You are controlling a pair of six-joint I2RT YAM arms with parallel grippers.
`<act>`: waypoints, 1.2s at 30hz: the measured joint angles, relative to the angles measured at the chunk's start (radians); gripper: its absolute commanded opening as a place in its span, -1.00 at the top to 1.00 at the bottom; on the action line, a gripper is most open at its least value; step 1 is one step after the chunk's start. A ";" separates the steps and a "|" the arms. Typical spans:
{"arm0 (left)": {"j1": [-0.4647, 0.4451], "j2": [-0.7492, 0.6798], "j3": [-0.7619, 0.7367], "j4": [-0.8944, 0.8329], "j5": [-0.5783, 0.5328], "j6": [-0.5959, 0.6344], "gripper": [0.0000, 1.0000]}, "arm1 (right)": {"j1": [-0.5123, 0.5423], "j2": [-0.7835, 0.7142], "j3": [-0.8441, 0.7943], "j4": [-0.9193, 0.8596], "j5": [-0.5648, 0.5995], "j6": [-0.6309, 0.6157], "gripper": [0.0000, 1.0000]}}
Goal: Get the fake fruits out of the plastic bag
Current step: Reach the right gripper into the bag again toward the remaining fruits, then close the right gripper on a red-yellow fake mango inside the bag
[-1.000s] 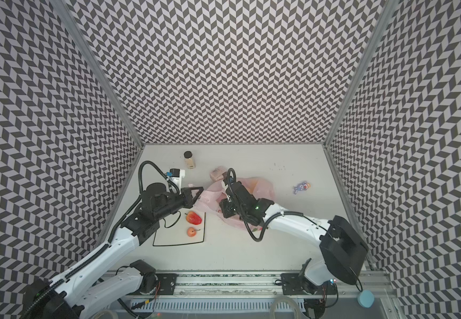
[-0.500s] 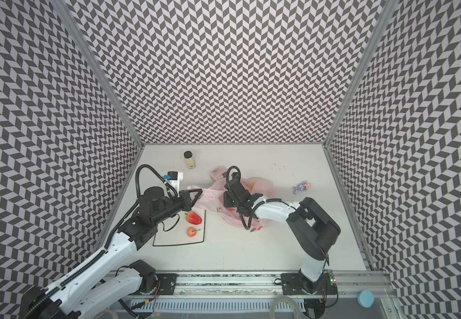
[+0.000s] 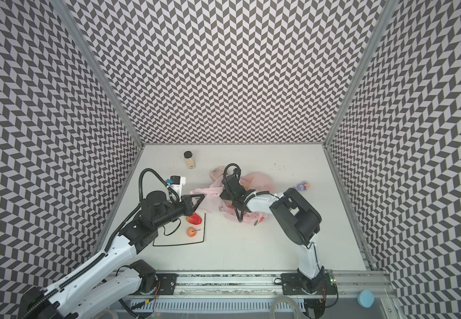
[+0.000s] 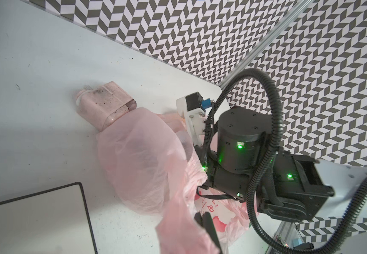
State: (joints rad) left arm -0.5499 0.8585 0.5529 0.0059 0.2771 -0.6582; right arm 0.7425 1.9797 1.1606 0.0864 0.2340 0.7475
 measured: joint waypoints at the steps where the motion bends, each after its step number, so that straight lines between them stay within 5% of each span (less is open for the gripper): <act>1: -0.004 0.001 0.000 0.000 0.000 -0.002 1.00 | -0.001 0.010 0.008 0.004 0.008 0.004 -0.50; 9: -0.033 0.006 0.000 -0.006 0.002 -0.010 1.00 | -0.006 0.117 0.105 0.006 0.076 0.020 -0.35; 20: -0.039 -0.010 -0.009 -0.029 -0.032 -0.021 1.00 | -0.008 0.113 0.101 0.004 0.082 -0.032 0.37; 36: -0.039 -0.016 -0.022 -0.021 -0.108 -0.047 1.00 | -0.013 -0.334 -0.213 -0.066 -0.163 -0.228 0.42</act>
State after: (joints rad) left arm -0.5888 0.8421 0.5308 -0.0151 0.1688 -0.7052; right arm 0.7300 1.6455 0.9478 0.0204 0.0711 0.5194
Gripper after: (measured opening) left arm 0.047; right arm 0.482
